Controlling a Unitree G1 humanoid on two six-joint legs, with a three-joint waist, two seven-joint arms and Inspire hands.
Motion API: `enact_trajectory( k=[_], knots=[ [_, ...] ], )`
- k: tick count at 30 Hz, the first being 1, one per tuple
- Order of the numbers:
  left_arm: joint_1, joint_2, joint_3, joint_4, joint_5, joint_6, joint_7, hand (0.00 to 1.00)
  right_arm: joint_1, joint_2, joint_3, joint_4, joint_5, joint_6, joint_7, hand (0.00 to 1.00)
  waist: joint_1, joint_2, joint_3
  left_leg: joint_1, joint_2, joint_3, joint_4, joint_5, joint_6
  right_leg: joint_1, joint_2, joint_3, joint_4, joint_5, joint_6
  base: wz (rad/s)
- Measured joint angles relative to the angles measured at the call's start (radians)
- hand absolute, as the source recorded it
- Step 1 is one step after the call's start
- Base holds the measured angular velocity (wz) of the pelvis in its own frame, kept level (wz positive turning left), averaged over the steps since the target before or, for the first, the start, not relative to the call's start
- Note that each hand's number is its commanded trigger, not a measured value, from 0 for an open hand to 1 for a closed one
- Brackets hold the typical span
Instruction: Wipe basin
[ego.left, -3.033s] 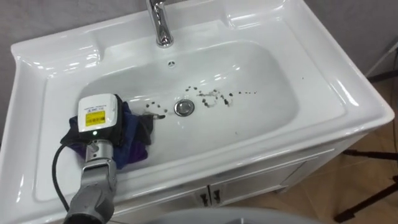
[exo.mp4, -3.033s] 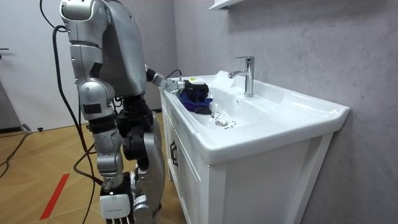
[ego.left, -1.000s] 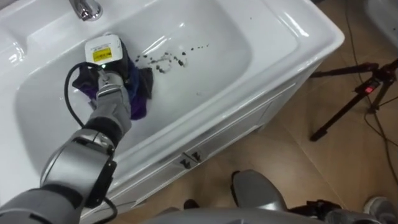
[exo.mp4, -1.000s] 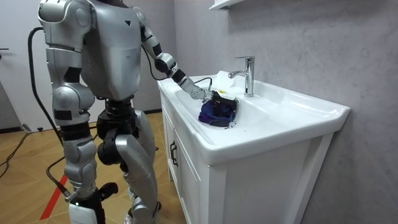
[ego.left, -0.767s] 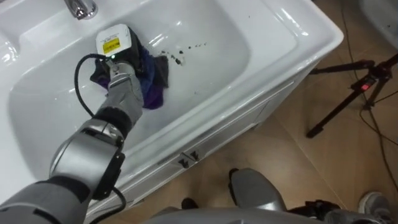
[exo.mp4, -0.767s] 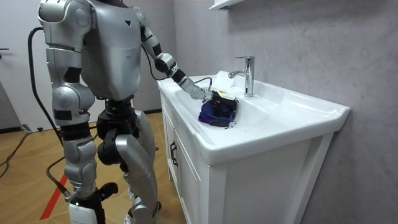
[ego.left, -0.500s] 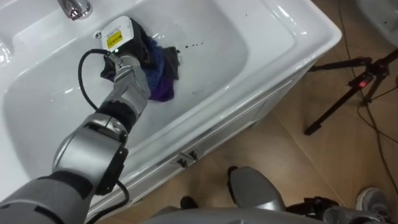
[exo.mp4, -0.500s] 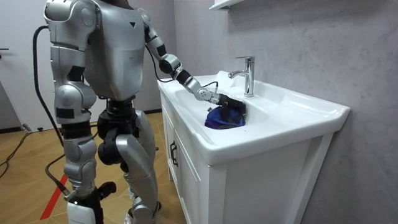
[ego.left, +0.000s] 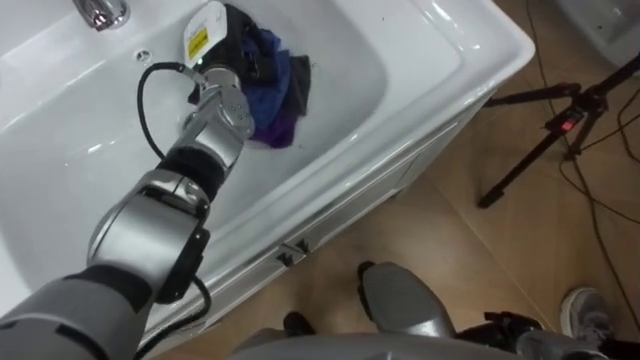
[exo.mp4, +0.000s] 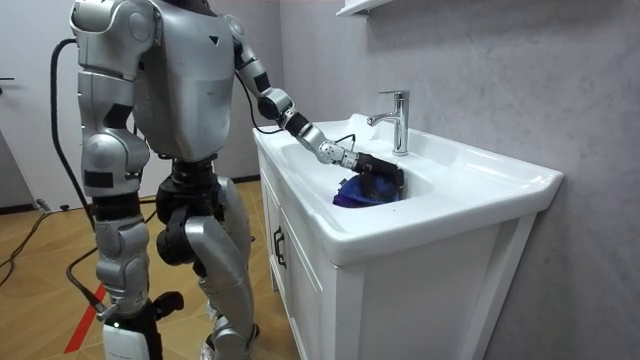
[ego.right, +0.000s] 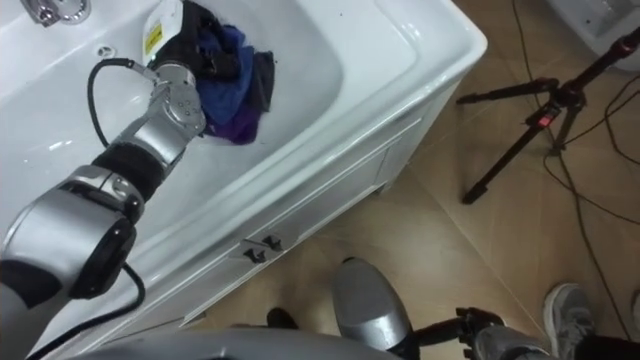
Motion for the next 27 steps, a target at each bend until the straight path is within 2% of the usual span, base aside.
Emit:
enact_trajectory(
  k=[7, 11, 12, 17, 20, 27],
  knots=[
    [-0.017, 0.005, -0.039, -0.003, -0.09, -0.037, -0.014, 1.0, -0.003, 0.0, 0.0, 0.023, 0.0, 0.0, -0.001, 0.0, -0.009, 0.013, -0.0004, -0.002, 0.001, 0.001, 0.004, -0.005, 0.003, 0.002, 0.0, -0.001, -0.004, 0.004, 0.002, -0.01],
    [-0.018, 0.004, -0.039, -0.04, -0.098, -0.041, -0.018, 1.0, -0.003, 0.0, 0.001, 0.023, 0.0, -0.003, -0.001, 0.0, -0.01, 0.025, -0.0006, -0.003, 0.002, 0.003, 0.005, -0.01, 0.005, 0.001, -0.001, -0.001, -0.003, 0.003, 0.002, 0.0],
    [-0.02, 0.004, -0.039, -0.051, -0.098, -0.05, -0.018, 1.0, -0.003, 0.0, 0.001, 0.024, 0.0, -0.005, -0.002, 0.0, -0.011, 0.026, -0.0005, -0.002, 0.002, 0.003, 0.005, -0.01, 0.005, 0.002, -0.001, -0.001, -0.002, 0.003, 0.002, 0.0],
    [-0.023, 0.004, -0.039, -0.098, -0.133, -0.057, -0.015, 1.0, -0.002, 0.0, 0.001, 0.024, 0.009, -0.016, -0.013, 0.0, -0.015, 0.026, -0.0004, 0.001, 0.003, 0.005, 0.007, -0.01, 0.005, 0.005, -0.001, 0.0, -0.002, 0.003, 0.002, 0.0],
    [-0.023, 0.005, -0.038, -0.108, -0.132, -0.066, -0.015, 1.0, 0.0, 0.0, 0.001, 0.024, 0.016, -0.017, -0.014, 0.0, -0.015, 0.022, 0.0024, 0.017, 0.003, 0.007, 0.005, -0.01, 0.005, 0.019, 0.0, 0.0, -0.004, 0.003, 0.002, -0.01],
    [-0.025, 0.001, -0.038, -0.174, -0.135, -0.115, -0.018, 1.0, 0.001, -0.001, 0.001, 0.023, 0.023, -0.017, -0.022, 0.0, -0.017, 0.023, 0.0013, 0.04, 0.007, 0.018, -0.009, -0.012, 0.003, 0.036, 0.004, 0.004, -0.014, 0.004, 0.002, -0.05]
  ],
)
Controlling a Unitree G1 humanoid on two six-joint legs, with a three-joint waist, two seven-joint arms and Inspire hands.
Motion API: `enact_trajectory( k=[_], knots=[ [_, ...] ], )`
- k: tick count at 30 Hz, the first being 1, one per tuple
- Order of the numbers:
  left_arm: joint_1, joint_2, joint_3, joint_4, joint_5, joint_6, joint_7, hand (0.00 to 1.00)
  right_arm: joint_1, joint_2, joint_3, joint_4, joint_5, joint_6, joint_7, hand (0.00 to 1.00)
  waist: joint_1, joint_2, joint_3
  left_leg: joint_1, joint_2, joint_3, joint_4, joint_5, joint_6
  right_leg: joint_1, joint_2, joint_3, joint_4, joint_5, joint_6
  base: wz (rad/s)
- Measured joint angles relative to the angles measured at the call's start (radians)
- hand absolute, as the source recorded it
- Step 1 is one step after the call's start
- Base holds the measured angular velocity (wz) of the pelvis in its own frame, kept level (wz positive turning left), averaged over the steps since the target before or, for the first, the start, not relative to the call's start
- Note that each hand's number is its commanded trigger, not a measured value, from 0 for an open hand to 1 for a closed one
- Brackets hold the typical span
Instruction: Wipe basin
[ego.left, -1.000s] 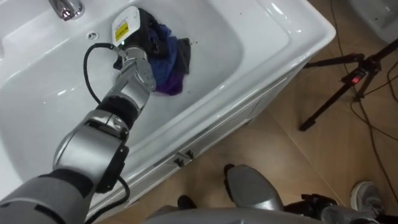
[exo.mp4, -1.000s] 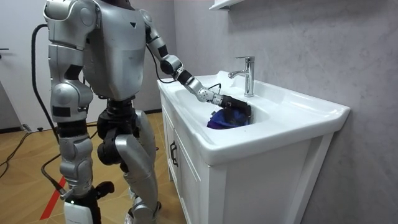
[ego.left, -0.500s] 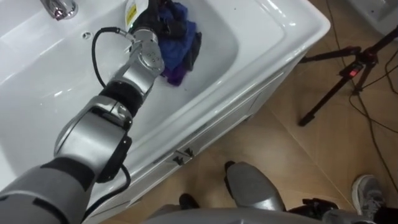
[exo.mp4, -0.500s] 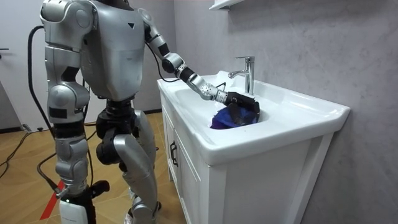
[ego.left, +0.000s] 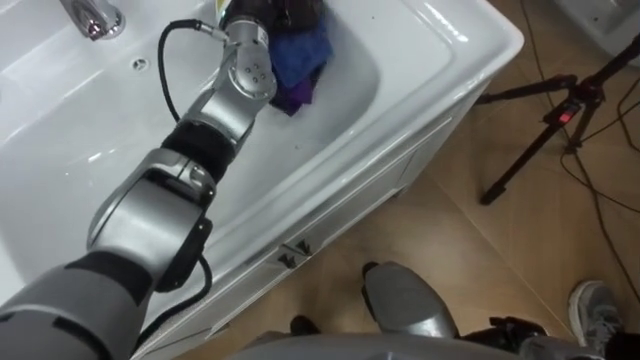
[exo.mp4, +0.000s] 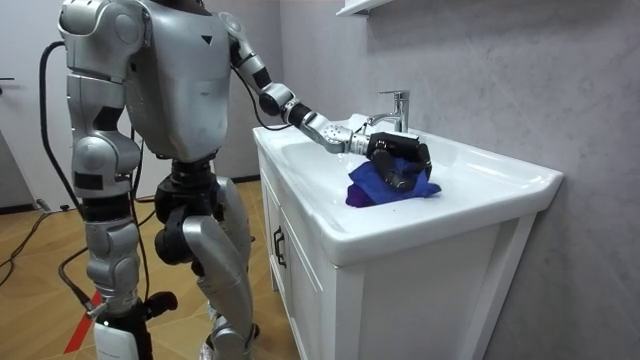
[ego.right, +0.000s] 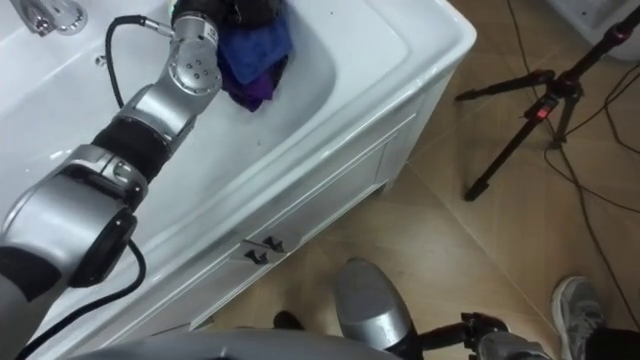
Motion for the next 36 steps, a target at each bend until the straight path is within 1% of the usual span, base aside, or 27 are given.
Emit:
enact_trajectory(
  k=[1, 8, 12, 15, 18, 20, 21, 22, 26, 27, 28, 29, 30, 31, 32, 33, 34, 36],
  knots=[
    [0.0, -0.001, 0.0, 0.0, 0.0, -0.01, -0.003, 1.0, -0.001, 0.0, 0.0, 0.0, -0.001, 0.0, 0.0, 0.0, -0.002, 0.0, 0.0, 0.005, 0.002, 0.002, -0.002, 0.0, -0.001, 0.007, 0.002, 0.0, -0.007, 0.002, -0.001, -0.05],
    [0.0, 0.001, 0.0, 0.007, 0.009, -0.009, -0.036, 1.0, 0.01, 0.0, -0.001, -0.002, 0.0, 0.004, 0.0, 0.0, -0.006, 0.0, -0.0001, 0.015, 0.003, 0.003, -0.006, -0.001, -0.001, 0.019, 0.004, 0.001, -0.017, 0.002, -0.001, -0.01],
    [0.005, 0.0, -0.006, 0.04, 0.113, -0.007, -0.048, 1.0, 0.012, 0.0, -0.001, -0.002, 0.0, 0.025, 0.001, 0.0, -0.003, 0.0, 0.0, 0.03, 0.003, 0.01, -0.011, -0.001, -0.001, 0.03, 0.004, 0.003, -0.021, 0.002, -0.001, -0.03],
    [0.005, 0.0, -0.006, 0.05, 0.176, -0.008, -0.048, 1.0, 0.015, -0.001, -0.001, -0.001, -0.001, 0.026, 0.002, 0.0, -0.003, -0.001, 0.0002, 0.04, 0.002, 0.011, -0.018, -0.001, -0.001, 0.036, 0.004, 0.004, -0.022, 0.002, -0.001, -0.02],
    [0.01, 0.003, 0.001, 0.072, 0.216, -0.012, -0.045, 1.0, 0.012, -0.001, -0.004, -0.003, -0.001, 0.037, 0.006, 0.0, 0.006, -0.004, 0.0013, 0.058, 0.001, 0.029, -0.024, -0.001, -0.001, 0.043, 0.007, 0.018, -0.02, 0.002, -0.001, -0.16],
    [0.013, 0.002, 0.002, 0.095, 0.216, -0.022, -0.041, 1.0, 0.015, -0.001, -0.003, -0.004, -0.001, 0.042, 0.009, 0.0, 0.011, -0.014, 0.0056, 0.068, 0.001, 0.037, -0.026, -0.001, -0.001, 0.047, 0.008, 0.025, -0.017, 0.002, -0.001, -0.15],
    [0.012, 0.002, 0.005, 0.11, 0.218, -0.028, -0.038, 1.0, 0.015, -0.001, -0.003, -0.004, -0.005, 0.048, 0.014, 0.0, 0.011, -0.016, 0.0054, 0.071, 0.001, 0.038, -0.026, -0.001, -0.001, 0.049, 0.008, 0.027, -0.015, 0.002, 0.0, -0.05],
    [0.013, 0.001, 0.011, 0.12, 0.221, -0.028, -0.038, 1.0, 0.017, 0.0, -0.003, -0.007, -0.004, 0.048, 0.015, 0.0, 0.015, -0.023, 0.0069, 0.073, 0.0, 0.041, -0.025, -0.001, -0.001, 0.047, 0.01, 0.033, -0.008, 0.001, 0.0, -0.05],
    [0.03, 0.0, 0.043, 0.173, 0.249, -0.028, -0.026, 1.0, 0.017, -0.002, -0.005, -0.021, -0.008, 0.049, 0.014, 0.0, 0.019, -0.032, 0.0022, 0.075, 0.0, 0.045, -0.023, -0.001, -0.001, 0.045, 0.015, 0.046, 0.001, 0.0, 0.002, -0.06],
    [0.038, 0.001, 0.043, 0.215, 0.27, -0.018, -0.03, 1.0, 0.016, -0.001, -0.005, -0.021, -0.008, 0.05, 0.014, 0.0, 0.019, -0.037, -0.0012, 0.075, 0.0, 0.045, -0.023, -0.001, -0.002, 0.041, 0.016, 0.049, 0.007, 0.0, 0.002, -0.04],
    [0.055, 0.002, 0.043, 0.262, 0.286, 0.0, -0.037, 1.0, 0.013, 0.0, -0.005, -0.021, -0.007, 0.05, 0.014, 0.0, 0.019, -0.042, -0.0018, 0.076, -0.002, 0.046, -0.023, -0.001, -0.002, 0.036, 0.016, 0.051, 0.016, 0.0, 0.002, -0.05],
    [0.067, 0.002, 0.044, 0.278, 0.293, 0.011, -0.042, 1.0, 0.013, 0.0, -0.005, -0.021, -0.008, 0.051, 0.014, 0.0, 0.019, -0.044, -0.0027, 0.076, -0.002, 0.047, -0.023, -0.001, -0.003, 0.033, 0.016, 0.052, 0.018, 0.0, 0.001, -0.06],
    [0.091, 0.003, 0.055, 0.294, 0.303, 0.023, -0.044, 1.0, 0.013, 0.001, -0.005, -0.021, -0.009, 0.059, 0.015, 0.0, 0.021, -0.048, -0.0064, 0.07, -0.002, 0.05, -0.018, -0.002, -0.004, 0.021, 0.016, 0.053, 0.032, -0.002, 0.0, 0.0],
    [0.098, 0.007, 0.075, 0.296, 0.324, 0.026, -0.04, 1.0, 0.013, 0.002, -0.006, -0.021, -0.012, 0.07, 0.015, 0.0, 0.03, -0.057, -0.0081, 0.059, -0.002, 0.05, -0.013, -0.002, -0.004, 0.01, 0.016, 0.053, 0.039, -0.002, 0.0, 0.0],
    [0.097, 0.013, 0.081, 0.302, 0.334, 0.028, -0.04, 1.0, 0.013, 0.003, -0.006, -0.021, -0.016, 0.075, 0.015, 0.0, 0.034, -0.062, -0.0093, 0.055, -0.001, 0.05, -0.01, -0.002, -0.005, 0.007, 0.016, 0.053, 0.041, -0.002, -0.001, 0.0],
    [0.098, 0.023, 0.081, 0.311, 0.351, 0.032, -0.037, 1.0, 0.011, 0.002, -0.006, -0.021, -0.025, 0.084, 0.014, 0.0, 0.036, -0.071, -0.0122, 0.049, 0.002, 0.049, -0.002, -0.003, -0.005, 0.006, 0.017, 0.051, 0.042, 0.0, -0.003, 0.0],
    [0.098, 0.025, 0.081, 0.322, 0.366, 0.035, -0.033, 1.0, 0.011, 0.002, -0.006, -0.022, -0.03, 0.087, 0.012, 0.0, 0.035, -0.076, -0.0155, 0.047, 0.006, 0.049, 0.005, -0.006, -0.007, 0.007, 0.02, 0.051, 0.041, 0.001, -0.004, 0.0],
    [0.098, 0.024, 0.081, 0.342, 0.381, 0.037, -0.02, 1.0, 0.011, 0.002, -0.006, -0.023, -0.036, 0.088, 0.012, 0.0, 0.036, -0.077, -0.0164, 0.049, 0.015, 0.049, 0.016, -0.013, -0.01, 0.018, 0.027, 0.051, 0.032, 0.006, -0.006, -0.04]
  ],
)
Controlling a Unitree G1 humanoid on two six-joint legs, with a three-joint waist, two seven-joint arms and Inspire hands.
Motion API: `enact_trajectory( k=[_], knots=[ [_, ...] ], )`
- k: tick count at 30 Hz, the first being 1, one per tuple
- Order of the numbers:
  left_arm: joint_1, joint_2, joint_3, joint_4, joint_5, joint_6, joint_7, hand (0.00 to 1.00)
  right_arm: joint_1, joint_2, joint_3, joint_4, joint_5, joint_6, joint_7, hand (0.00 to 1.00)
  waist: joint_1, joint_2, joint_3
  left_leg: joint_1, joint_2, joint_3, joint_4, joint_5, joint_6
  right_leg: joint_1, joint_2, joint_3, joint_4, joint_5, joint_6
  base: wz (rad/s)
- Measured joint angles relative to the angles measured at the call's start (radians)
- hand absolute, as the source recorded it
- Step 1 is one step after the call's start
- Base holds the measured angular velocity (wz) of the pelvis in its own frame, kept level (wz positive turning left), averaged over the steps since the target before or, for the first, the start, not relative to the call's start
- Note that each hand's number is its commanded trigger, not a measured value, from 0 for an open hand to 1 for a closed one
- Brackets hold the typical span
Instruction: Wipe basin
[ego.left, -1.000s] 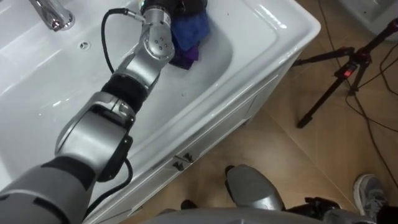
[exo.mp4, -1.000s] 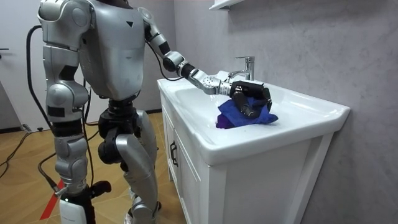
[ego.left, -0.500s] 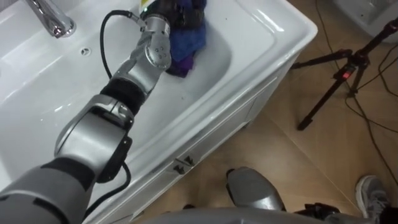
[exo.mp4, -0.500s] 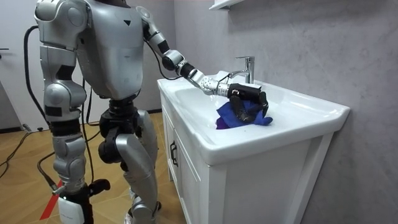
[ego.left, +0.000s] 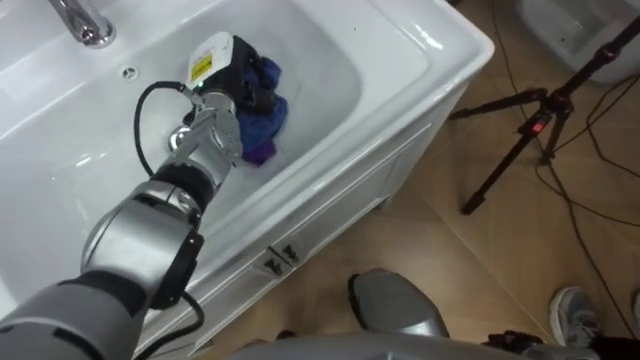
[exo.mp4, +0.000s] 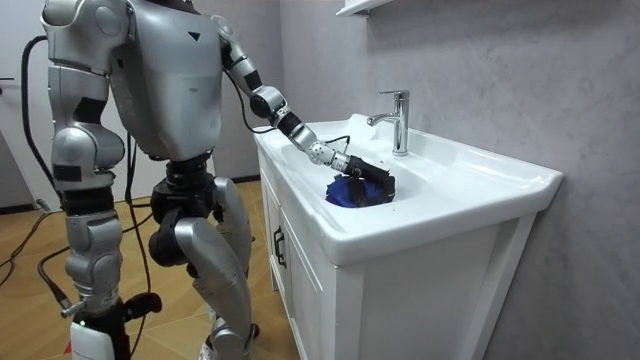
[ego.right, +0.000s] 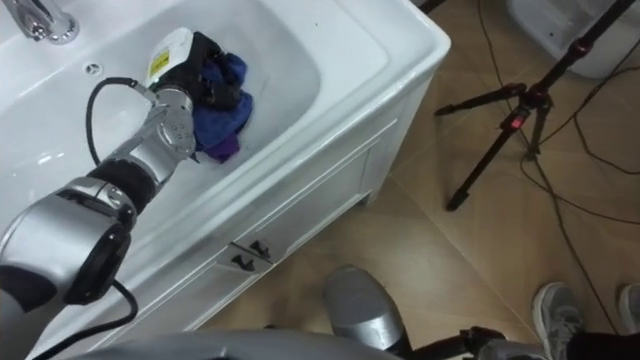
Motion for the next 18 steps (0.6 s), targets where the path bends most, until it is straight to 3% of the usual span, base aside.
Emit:
enact_trajectory(
  k=[5, 7, 12, 18],
  knots=[
    [0.002, 0.0, 0.0, 0.004, 0.008, 0.009, -0.005, 1.0, 0.0, 0.004, -0.005, -0.012, -0.011, -0.001, -0.004, 0.0, 0.003, 0.01, -0.0008, 0.004, 0.005, 0.0, -0.002, -0.002, -0.003, 0.006, 0.003, -0.004, -0.008, 0.003, -0.002, 0.0],
    [0.002, 0.001, -0.001, 0.001, 0.009, 0.007, -0.018, 1.0, 0.0, 0.005, -0.008, -0.012, -0.008, -0.01, -0.016, 0.0, -0.003, 0.035, -0.0041, -0.021, 0.013, -0.019, 0.005, -0.005, -0.004, 0.004, 0.002, -0.027, -0.027, 0.009, -0.006, 0.17],
    [0.009, 0.013, 0.0, -0.002, 0.016, -0.001, -0.039, 1.0, -0.008, 0.008, -0.008, -0.013, 0.014, -0.03, -0.022, 0.0, 0.014, 0.065, -0.0018, -0.023, 0.013, -0.025, 0.006, -0.004, -0.006, 0.0, 0.003, -0.033, -0.026, 0.007, -0.01, 0.06],
    [0.04, 0.051, 0.003, -0.012, 0.137, -0.015, -0.046, 1.0, -0.017, 0.019, -0.045, -0.014, 0.039, -0.064, -0.032, 0.0, 0.027, 0.07, -0.0017, -0.022, 0.012, -0.033, 0.002, -0.003, -0.007, 0.01, 0.001, -0.04, -0.042, 0.008, -0.008, 0.03]
  ],
)
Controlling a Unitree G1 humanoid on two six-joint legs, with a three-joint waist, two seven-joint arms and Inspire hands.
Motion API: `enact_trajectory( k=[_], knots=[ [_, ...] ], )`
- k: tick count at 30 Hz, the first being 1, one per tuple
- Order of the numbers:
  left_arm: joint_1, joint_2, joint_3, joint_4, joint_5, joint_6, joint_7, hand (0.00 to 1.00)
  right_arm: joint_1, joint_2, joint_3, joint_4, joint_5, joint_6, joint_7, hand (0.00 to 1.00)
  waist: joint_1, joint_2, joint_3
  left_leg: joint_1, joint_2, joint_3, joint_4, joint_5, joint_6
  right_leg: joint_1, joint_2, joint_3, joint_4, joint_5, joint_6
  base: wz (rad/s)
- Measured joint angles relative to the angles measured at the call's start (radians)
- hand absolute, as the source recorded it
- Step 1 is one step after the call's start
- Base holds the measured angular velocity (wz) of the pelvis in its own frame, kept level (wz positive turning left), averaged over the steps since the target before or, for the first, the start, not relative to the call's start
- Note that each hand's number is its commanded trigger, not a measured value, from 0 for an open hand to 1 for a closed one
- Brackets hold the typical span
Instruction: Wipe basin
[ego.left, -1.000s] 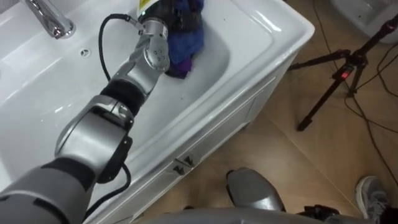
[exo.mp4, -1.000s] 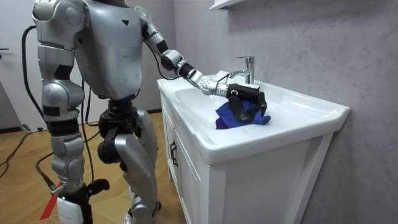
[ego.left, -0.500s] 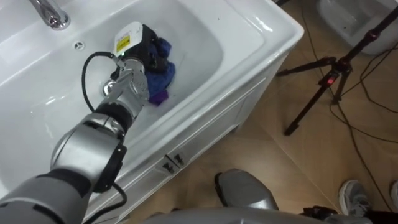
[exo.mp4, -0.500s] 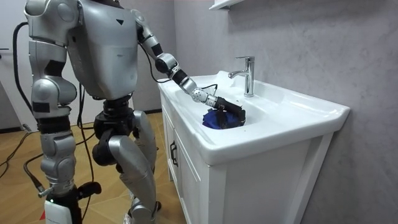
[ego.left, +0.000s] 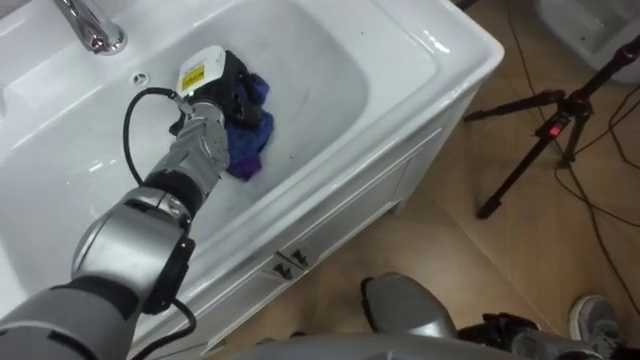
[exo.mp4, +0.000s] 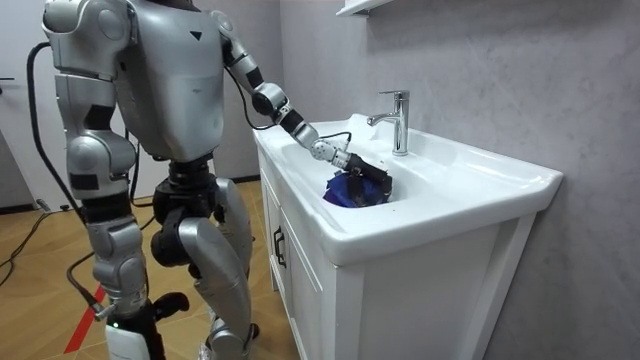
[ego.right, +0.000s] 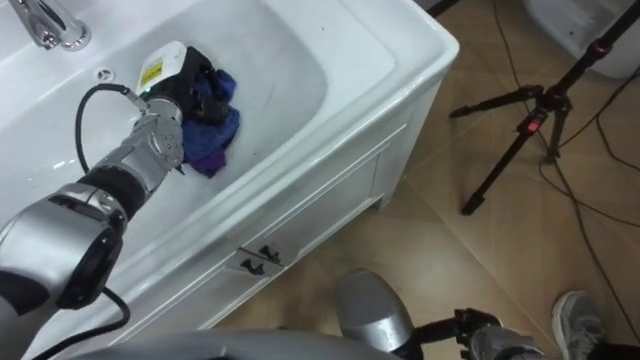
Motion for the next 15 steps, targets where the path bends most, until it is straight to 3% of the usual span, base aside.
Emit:
enact_trajectory(
  k=[6, 15],
  knots=[
    [0.038, 0.032, 0.016, -0.036, 0.088, 0.001, 0.003, 1.0, 0.02, 0.002, -0.023, 0.002, 0.005, -0.008, 0.0, 0.0, 0.038, 0.006, -0.0014, 0.001, 0.001, -0.006, -0.009, 0.0, 0.0, 0.005, 0.001, -0.004, -0.018, 0.005, 0.001, 0.01],
    [0.109, 0.063, 0.046, -0.037, 0.156, 0.009, 0.023, 1.0, 0.023, 0.0, -0.081, 0.01, 0.027, 0.002, -0.001, 0.0, 0.046, 0.018, -0.0086, 0.023, 0.0, -0.008, -0.033, 0.002, -0.003, 0.032, 0.002, -0.008, -0.04, 0.004, 0.001, 0.0]
  ],
)
